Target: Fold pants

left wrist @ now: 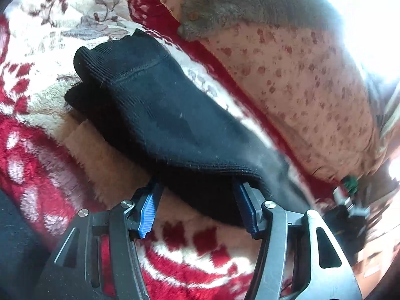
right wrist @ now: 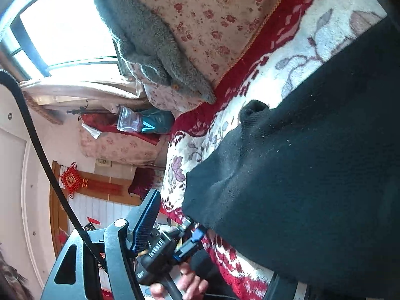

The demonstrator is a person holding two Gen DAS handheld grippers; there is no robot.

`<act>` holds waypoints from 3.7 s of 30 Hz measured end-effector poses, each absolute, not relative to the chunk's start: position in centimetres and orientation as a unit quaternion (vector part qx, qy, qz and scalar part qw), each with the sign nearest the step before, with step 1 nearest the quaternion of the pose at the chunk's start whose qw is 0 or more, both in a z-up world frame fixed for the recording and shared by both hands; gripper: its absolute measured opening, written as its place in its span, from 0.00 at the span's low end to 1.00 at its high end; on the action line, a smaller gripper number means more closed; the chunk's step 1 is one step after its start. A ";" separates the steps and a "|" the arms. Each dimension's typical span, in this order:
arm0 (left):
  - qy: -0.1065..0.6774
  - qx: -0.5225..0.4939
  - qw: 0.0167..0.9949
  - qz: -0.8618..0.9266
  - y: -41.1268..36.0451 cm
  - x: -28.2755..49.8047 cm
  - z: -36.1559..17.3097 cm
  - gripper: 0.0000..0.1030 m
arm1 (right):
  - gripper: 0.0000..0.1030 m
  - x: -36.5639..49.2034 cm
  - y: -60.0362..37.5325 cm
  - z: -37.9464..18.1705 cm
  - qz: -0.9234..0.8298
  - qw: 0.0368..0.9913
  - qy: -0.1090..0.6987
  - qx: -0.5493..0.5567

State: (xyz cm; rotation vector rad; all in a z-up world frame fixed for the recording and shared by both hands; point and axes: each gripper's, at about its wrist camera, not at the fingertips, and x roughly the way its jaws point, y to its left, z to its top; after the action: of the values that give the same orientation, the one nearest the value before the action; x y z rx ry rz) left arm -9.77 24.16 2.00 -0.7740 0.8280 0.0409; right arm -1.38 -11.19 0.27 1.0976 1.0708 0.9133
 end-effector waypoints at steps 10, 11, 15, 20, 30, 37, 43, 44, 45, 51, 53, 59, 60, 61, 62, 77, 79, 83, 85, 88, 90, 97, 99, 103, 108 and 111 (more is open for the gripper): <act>0.319 -0.457 0.830 0.015 28.2 -11.0 2.1 0.61 | 0.68 -1.6 -11.3 -0.5 0.398 0.623 0.474 0.479; 0.317 -0.461 0.829 0.020 28.4 -11.1 2.1 0.61 | 0.68 -1.6 -11.3 -0.6 0.398 0.624 0.474 0.477; 0.321 -0.463 0.826 0.020 28.7 -10.6 1.9 0.62 | 0.68 -1.6 -11.2 -0.7 0.397 0.625 0.475 0.476; 0.344 -0.457 0.820 0.037 29.2 -9.2 0.8 0.62 | 0.67 -1.8 -11.0 -0.9 0.395 0.631 0.475 0.470; 0.352 -0.365 0.862 0.021 28.0 -5.6 7.9 0.16 | 0.20 -2.1 -13.4 -1.2 0.377 0.626 0.442 0.520; 0.384 -0.297 0.873 0.048 26.8 -6.1 10.1 0.16 | 0.20 -2.6 -13.4 0.4 0.386 0.626 0.440 0.515; 0.461 -0.325 0.820 0.098 30.1 -6.5 2.7 0.18 | 0.20 -3.7 -10.6 -1.7 0.366 0.633 0.536 0.422; 0.459 -0.336 0.817 0.092 30.6 -6.9 2.1 0.21 | 0.20 -3.9 -10.3 -1.9 0.360 0.637 0.548 0.406; 0.453 -0.348 0.817 0.082 30.9 -7.3 1.9 0.21 | 0.20 -4.0 -10.2 -1.7 0.362 0.643 0.545 0.399; 0.430 -0.292 0.847 0.113 30.7 -9.3 4.9 0.30 | 0.25 -4.7 -10.6 0.4 0.376 0.673 0.542 0.333; 0.420 -0.264 0.859 0.128 30.3 -9.8 5.9 0.30 | 0.28 -5.4 -11.8 0.7 0.383 0.673 0.535 0.338; 0.338 -0.170 0.893 0.244 29.1 -12.8 10.0 0.31 | 0.37 -7.8 -16.7 3.1 0.366 0.714 0.498 0.330; 0.325 -0.169 0.901 0.232 28.7 -13.2 10.8 0.31 | 0.41 -8.2 -17.8 3.2 0.358 0.720 0.493 0.331; 0.326 -0.170 0.905 0.216 28.5 -13.2 11.1 0.31 | 0.45 -8.6 -19.0 3.4 0.348 0.727 0.488 0.335; 0.333 -0.172 0.908 0.186 27.8 -13.0 11.4 0.31 | 0.45 -9.2 -21.1 3.6 0.333 0.736 0.479 0.344; 0.480 -0.130 0.837 -0.228 3.1 -2.6 7.8 0.41 | 0.47 -13.1 -38.8 2.8 0.109 0.800 0.447 0.385; 0.496 -0.113 0.823 -0.255 -0.1 -1.5 7.2 0.41 | 0.47 -12.4 -39.4 2.2 0.101 0.802 0.450 0.380; 0.520 -0.082 0.796 -0.298 -5.5 0.8 6.2 0.41 | 0.47 -10.5 -39.6 1.7 0.099 0.804 0.448 0.379; 0.518 -0.061 0.795 -0.309 -7.6 1.8 6.1 0.41 | 0.47 -9.8 -39.6 1.3 0.104 0.803 0.447 0.381; 0.513 -0.034 0.787 -0.341 -10.8 3.1 6.3 0.41 | 0.47 -9.1 -39.9 1.3 0.108 0.804 0.446 0.378; 0.517 -0.019 0.771 -0.372 -13.1 4.3 6.2 0.46 | 0.47 -9.0 -40.6 1.2 0.105 0.807 0.442 0.378; 0.530 0.052 0.733 -0.423 -20.3 7.4 4.4 0.49 | 0.45 -9.2 -42.2 0.4 0.108 0.807 0.429 0.392; 0.541 0.068 0.718 -0.433 -21.6 8.0 3.4 0.49 | 0.45 -9.3 -42.2 0.4 0.111 0.807 0.428 0.391; 0.548 0.095 0.698 -0.452 -22.7 8.7 2.2 0.49 | 0.45 -9.5 -42.8 0.0 0.125 0.803 0.421 0.403; 0.551 0.121 0.673 -0.479 -23.8 9.4 1.2 0.50 | 0.46 -9.8 -43.3 -0.3 0.140 0.799 0.407 0.419; 0.555 0.128 0.658 -0.492 -24.4 9.8 0.8 0.54 | 0.46 -9.8 -43.3 -0.4 0.143 0.800 0.404 0.419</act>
State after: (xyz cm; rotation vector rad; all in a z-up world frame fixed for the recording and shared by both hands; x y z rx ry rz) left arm 9.77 -24.37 0.82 0.2890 1.2575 -1.1130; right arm -9.79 -43.31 -0.42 0.8993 0.8672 0.3076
